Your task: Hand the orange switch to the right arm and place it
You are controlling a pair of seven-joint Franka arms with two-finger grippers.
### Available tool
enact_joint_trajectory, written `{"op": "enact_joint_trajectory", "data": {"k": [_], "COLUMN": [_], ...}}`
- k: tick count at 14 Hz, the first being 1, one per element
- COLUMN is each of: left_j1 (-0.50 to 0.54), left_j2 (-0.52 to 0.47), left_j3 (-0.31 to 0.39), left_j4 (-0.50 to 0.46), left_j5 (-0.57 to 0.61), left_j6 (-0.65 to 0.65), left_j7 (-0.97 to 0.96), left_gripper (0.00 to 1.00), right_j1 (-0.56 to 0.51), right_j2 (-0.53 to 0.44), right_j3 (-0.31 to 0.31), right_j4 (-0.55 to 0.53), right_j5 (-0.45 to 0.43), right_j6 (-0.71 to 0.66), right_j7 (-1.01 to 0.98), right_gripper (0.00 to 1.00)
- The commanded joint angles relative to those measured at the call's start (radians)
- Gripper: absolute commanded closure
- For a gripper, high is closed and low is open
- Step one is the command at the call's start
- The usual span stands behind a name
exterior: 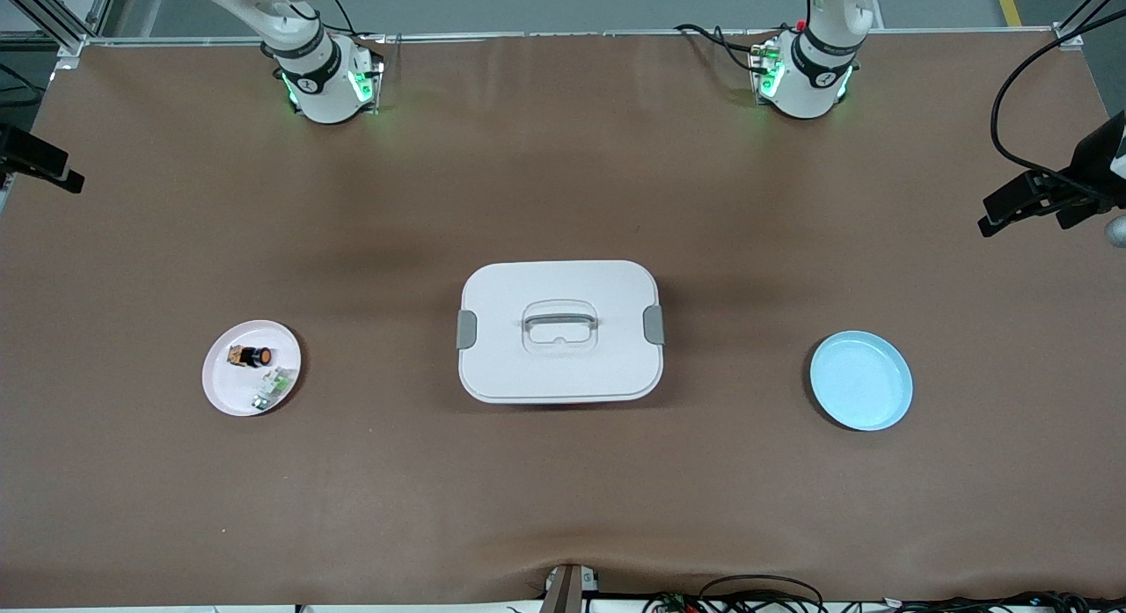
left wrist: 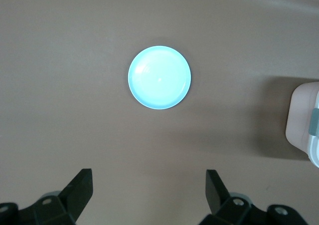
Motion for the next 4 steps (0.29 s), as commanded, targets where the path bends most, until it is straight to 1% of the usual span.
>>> {"op": "enact_joint_trajectory", "data": {"k": [1, 4], "left_j1": [0.009, 0.009], "left_j2": [0.009, 0.009], "left_j3": [-0.003, -0.002], "left_j4": [0.024, 0.024], "left_j5": [-0.011, -0.013], "left_j6": [-0.021, -0.021], "left_j7": [0.020, 0.020], "left_gripper": [0.00, 0.00], "right_j1": [-0.005, -0.003], "right_j2": [-0.021, -0.020], "right_j3": [0.008, 0.012], "right_j4": [-0.011, 0.005], "right_j5": [-0.011, -0.011], "right_j6": [-0.004, 0.005], "right_j7": [0.012, 0.010], "right_gripper": [0.00, 0.00]}}
